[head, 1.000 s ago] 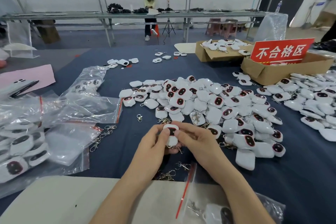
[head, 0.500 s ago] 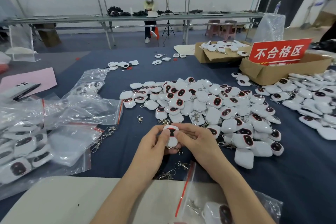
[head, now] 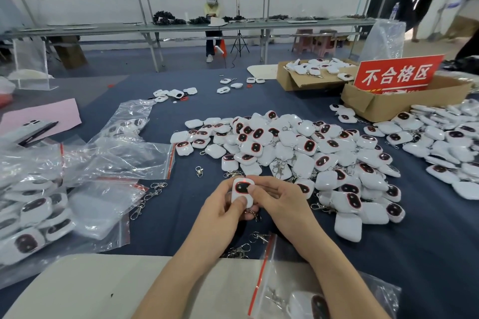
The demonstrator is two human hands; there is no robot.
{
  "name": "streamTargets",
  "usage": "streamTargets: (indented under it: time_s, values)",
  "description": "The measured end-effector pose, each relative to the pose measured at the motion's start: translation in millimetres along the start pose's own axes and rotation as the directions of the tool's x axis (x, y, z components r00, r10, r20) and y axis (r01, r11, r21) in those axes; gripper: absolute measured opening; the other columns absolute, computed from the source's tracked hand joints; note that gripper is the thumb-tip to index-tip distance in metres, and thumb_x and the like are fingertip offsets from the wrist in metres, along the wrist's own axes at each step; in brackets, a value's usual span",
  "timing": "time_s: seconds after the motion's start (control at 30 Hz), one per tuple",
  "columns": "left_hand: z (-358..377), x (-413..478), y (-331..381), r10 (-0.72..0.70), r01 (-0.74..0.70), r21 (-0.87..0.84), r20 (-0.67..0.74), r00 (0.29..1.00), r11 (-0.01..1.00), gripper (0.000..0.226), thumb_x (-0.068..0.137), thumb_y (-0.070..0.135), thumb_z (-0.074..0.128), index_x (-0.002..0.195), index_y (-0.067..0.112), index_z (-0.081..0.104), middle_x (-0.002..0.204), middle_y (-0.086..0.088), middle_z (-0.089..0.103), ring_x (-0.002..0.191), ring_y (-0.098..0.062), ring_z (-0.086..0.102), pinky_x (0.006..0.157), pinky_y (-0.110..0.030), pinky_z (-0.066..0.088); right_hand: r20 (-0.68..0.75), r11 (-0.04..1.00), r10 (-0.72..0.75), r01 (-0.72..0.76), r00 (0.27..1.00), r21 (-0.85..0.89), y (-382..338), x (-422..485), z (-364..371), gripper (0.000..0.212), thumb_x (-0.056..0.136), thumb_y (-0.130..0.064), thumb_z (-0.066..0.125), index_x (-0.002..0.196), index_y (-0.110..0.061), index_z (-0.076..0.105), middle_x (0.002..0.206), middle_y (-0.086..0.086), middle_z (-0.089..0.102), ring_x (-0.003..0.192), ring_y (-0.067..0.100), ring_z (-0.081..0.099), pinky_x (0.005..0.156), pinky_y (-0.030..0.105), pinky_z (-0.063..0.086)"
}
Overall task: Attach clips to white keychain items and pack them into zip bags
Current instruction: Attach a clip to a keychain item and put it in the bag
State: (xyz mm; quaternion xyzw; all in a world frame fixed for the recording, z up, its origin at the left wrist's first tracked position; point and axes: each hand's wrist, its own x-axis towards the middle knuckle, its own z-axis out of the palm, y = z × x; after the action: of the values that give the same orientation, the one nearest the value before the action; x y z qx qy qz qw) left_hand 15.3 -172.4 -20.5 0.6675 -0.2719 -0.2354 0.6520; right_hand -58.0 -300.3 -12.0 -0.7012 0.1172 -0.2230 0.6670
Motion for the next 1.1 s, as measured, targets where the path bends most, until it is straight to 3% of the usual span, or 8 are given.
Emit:
streamTargets:
  time_s: [0.1,0.27,0.47,0.6,0.73,0.87,1.0,1.1]
  values:
    - [-0.6,-0.2,0.3,0.005,-0.004,0.043,-0.023,1.0,0.999,0.033,0.102,0.002,0.049,0.12,0.026,0.065,0.087,-0.007,0.075,0.078,-0.016,0.069,0.086,-0.032,0.058,0.015,1.0,0.003,-0.004,1.0,0.022,0.3,-0.4,0.4,0.04,0.096,-0.007,0.063,0.09,-0.043,0.079,0.092,-0.001,0.079,0.078,0.012,0.071,0.069,0.017,0.055]
    - [1.6,-0.8,0.9,0.014,-0.011,0.054,-0.056,0.998,0.998,0.032,0.102,0.0,0.05,0.12,0.023,0.064,0.084,-0.007,0.076,0.073,-0.015,0.068,0.079,-0.024,0.057,0.018,1.0,-0.01,0.01,1.0,0.007,3.3,-0.2,-1.2,0.04,0.097,-0.007,0.062,0.092,-0.043,0.079,0.094,-0.003,0.079,0.082,0.013,0.072,0.073,0.017,0.054]
    - [3.6,-2.0,7.4,0.023,-0.024,-0.051,-0.023,0.999,0.998,0.032,0.102,0.003,0.054,0.12,0.024,0.069,0.097,-0.011,0.076,0.093,-0.021,0.073,0.08,-0.024,0.059,0.008,1.0,0.005,-0.005,1.0,0.006,7.0,2.1,-2.5,0.04,0.1,-0.011,0.059,0.098,-0.047,0.077,0.1,-0.008,0.077,0.091,0.008,0.072,0.082,0.022,0.057]
    - [3.2,-1.1,7.8,-0.004,0.0,-0.168,-0.024,1.0,0.986,0.032,0.105,0.015,0.052,0.131,0.025,0.066,0.111,-0.006,0.075,0.107,-0.025,0.071,0.083,-0.027,0.059,-0.07,0.994,0.052,-0.046,0.996,0.095,14.3,6.5,-4.7,0.024,0.099,-0.009,0.061,0.116,-0.021,0.071,0.104,-0.002,0.077,0.097,0.017,0.073,0.086,0.03,0.059]
    - [2.7,1.1,5.4,-0.004,-0.01,-0.174,-0.079,0.997,0.985,0.033,0.1,0.012,0.06,0.131,0.023,0.065,0.109,-0.006,0.075,0.103,-0.024,0.072,0.079,-0.024,0.059,-0.064,0.999,0.023,-0.021,0.998,0.027,15.8,6.2,-3.7,0.017,0.098,-0.013,0.064,0.11,-0.023,0.07,0.101,-0.005,0.076,0.098,0.012,0.072,0.08,0.024,0.059]
    - [2.0,2.7,3.0,0.006,-0.012,-0.034,-0.17,0.985,0.999,0.037,0.093,0.016,0.071,0.128,0.024,0.063,0.104,0.006,0.076,0.097,-0.012,0.072,0.08,-0.023,0.058,0.009,1.0,0.008,-0.008,1.0,-0.008,12.5,4.7,-2.0,0.019,0.1,-0.023,0.059,0.111,-0.032,0.073,0.103,-0.01,0.076,0.1,0.008,0.071,0.081,0.023,0.057]
    - [2.1,1.8,0.7,0.058,-0.028,0.161,-0.184,0.981,0.986,0.034,0.091,0.026,0.074,0.122,0.037,0.064,0.113,0.006,0.07,0.103,-0.009,0.067,0.091,-0.032,0.056,0.042,0.998,-0.021,0.024,0.999,-0.055,10.5,3.3,-1.8,0.024,0.1,-0.018,0.06,0.11,-0.035,0.074,0.102,-0.008,0.077,0.098,0.012,0.072,0.086,0.027,0.058]
    - [1.9,1.3,2.1,0.104,-0.086,0.14,-0.129,0.986,0.986,0.04,0.097,0.016,0.066,0.113,0.053,0.065,0.102,0.008,0.074,0.082,-0.004,0.067,0.077,-0.02,0.056,-0.011,0.999,0.016,-0.015,1.0,0.047,10.9,2.9,-1.7,0.03,0.099,-0.014,0.062,0.098,-0.038,0.079,0.095,-0.002,0.078,0.09,0.016,0.074,0.078,0.026,0.06]
